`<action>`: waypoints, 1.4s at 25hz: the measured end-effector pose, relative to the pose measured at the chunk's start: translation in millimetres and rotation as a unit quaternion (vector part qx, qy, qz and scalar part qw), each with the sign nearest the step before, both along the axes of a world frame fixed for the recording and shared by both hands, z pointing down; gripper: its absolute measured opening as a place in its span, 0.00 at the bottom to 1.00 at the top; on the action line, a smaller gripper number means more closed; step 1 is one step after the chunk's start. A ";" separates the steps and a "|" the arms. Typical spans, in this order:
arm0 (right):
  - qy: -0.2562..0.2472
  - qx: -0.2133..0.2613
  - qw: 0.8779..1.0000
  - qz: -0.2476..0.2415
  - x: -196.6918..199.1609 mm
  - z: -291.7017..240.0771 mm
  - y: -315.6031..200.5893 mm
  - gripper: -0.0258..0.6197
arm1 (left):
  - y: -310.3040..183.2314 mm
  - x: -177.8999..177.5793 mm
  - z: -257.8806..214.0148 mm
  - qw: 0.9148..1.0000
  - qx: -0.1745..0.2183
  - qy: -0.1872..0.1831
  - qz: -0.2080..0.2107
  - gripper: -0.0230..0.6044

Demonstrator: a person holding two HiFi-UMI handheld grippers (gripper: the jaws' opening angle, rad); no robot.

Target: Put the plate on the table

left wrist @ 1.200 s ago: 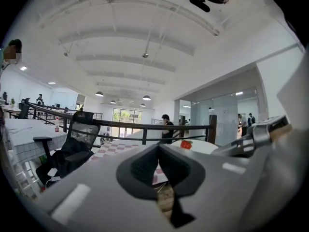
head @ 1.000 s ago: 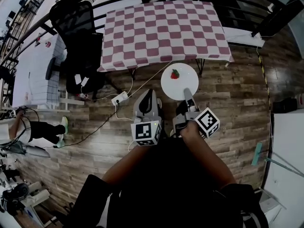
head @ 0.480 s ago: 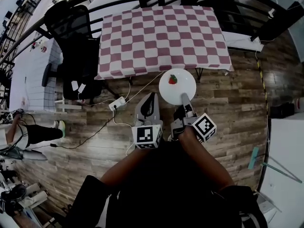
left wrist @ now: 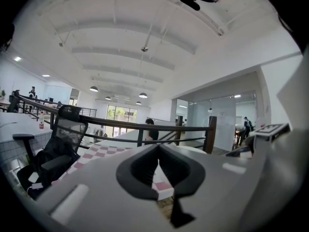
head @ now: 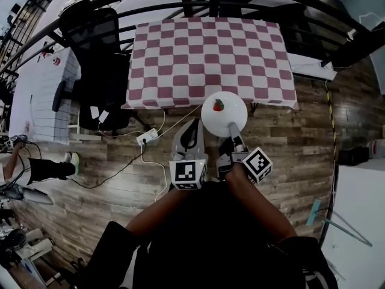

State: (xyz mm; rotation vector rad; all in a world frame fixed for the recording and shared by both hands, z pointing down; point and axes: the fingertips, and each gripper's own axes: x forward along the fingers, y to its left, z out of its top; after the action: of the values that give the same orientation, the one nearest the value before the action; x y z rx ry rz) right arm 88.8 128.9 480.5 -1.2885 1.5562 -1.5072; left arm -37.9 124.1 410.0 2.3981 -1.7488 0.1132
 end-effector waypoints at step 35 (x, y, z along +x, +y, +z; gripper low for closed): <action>0.022 -0.026 0.999 0.034 -53.9 18.4 -144.3 0.07 | -167.9 -51.6 -6.7 0.997 0.023 0.003 0.076 0.05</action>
State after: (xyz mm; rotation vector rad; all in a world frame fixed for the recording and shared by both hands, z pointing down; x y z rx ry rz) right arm 34.9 -15.3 498.9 -1.3986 1.4938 -1.4943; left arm -89.5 -43.8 403.3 2.5588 -1.5812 0.0858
